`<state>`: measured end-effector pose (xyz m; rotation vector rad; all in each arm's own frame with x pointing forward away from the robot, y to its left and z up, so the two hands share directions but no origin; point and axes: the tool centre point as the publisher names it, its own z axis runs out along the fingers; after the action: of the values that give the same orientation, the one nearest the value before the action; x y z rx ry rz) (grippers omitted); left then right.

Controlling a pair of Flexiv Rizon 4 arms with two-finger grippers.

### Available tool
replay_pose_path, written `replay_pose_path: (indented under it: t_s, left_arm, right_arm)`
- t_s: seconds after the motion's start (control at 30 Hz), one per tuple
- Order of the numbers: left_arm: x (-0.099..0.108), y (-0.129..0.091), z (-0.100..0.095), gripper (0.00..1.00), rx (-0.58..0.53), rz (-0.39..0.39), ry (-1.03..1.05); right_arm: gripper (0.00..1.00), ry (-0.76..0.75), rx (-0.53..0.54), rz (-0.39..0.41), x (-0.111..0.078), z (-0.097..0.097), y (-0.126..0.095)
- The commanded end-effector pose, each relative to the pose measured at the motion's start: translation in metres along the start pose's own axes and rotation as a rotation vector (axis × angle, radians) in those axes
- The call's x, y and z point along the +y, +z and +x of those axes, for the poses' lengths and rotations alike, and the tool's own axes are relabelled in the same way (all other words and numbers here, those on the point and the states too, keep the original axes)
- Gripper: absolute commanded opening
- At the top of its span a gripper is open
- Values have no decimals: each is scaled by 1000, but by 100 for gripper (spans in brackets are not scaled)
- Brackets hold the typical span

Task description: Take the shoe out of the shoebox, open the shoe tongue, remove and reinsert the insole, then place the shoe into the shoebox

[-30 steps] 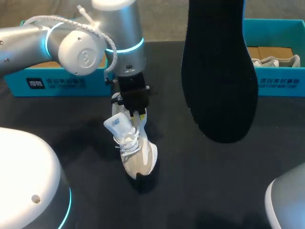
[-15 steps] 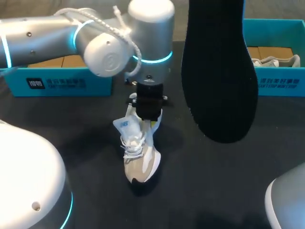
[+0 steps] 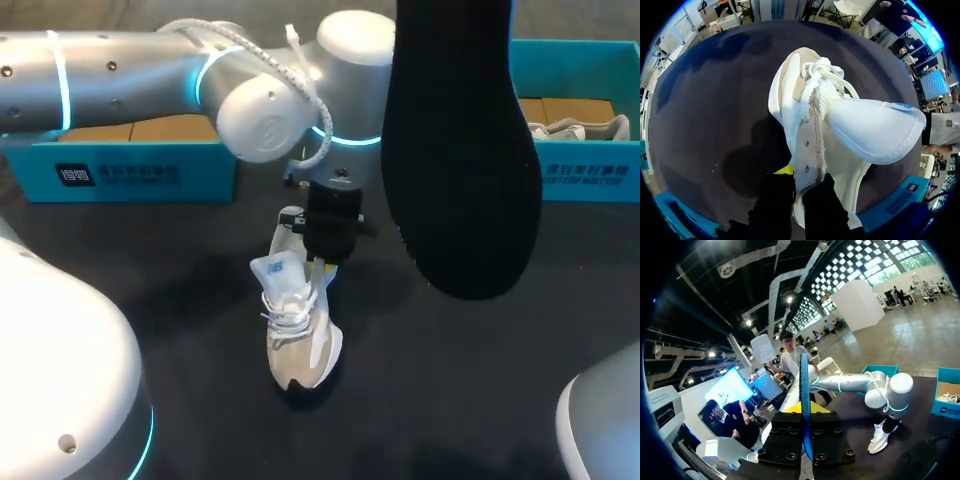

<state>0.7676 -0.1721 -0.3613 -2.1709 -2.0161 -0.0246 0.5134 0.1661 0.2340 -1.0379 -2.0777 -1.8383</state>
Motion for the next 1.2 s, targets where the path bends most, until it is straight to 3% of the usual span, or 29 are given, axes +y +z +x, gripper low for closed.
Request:
replay_pose_path:
  t_s: [0.03,0.3,0.37,0.43,0.5,0.63,0.93,1.1,1.17,1.2]
  left_arm:
    - [3,3,-5,0,2,1,-1]
    - [5,13,-12,0,-20,-10,-5]
    - [5,15,-13,36,-36,-26,-4]
    - [6,16,-13,40,-39,-32,-2]
    - [6,15,-14,100,-67,-40,-9]
    - [5,9,-17,100,-102,-42,-23]
    - [9,-38,-21,100,-337,-53,-98]
    - [11,-71,-12,100,-495,-62,-137]
    - [11,-73,-12,100,-503,-61,-140]
    - [10,-90,-5,100,-577,-67,-153]
  right_arm:
    - [0,2,-2,1,1,1,1]
    - [0,2,-2,1,1,1,1]
    - [0,2,-2,1,1,1,1]
    - [0,2,-2,1,1,1,1]
    - [0,2,-2,1,1,1,1]
    - [0,2,-2,1,1,1,1]
    - [0,2,-2,1,1,1,1]
    - [0,2,-2,1,1,1,1]
    - [0,2,-2,1,1,1,1]
    - [0,2,-2,1,1,1,1]
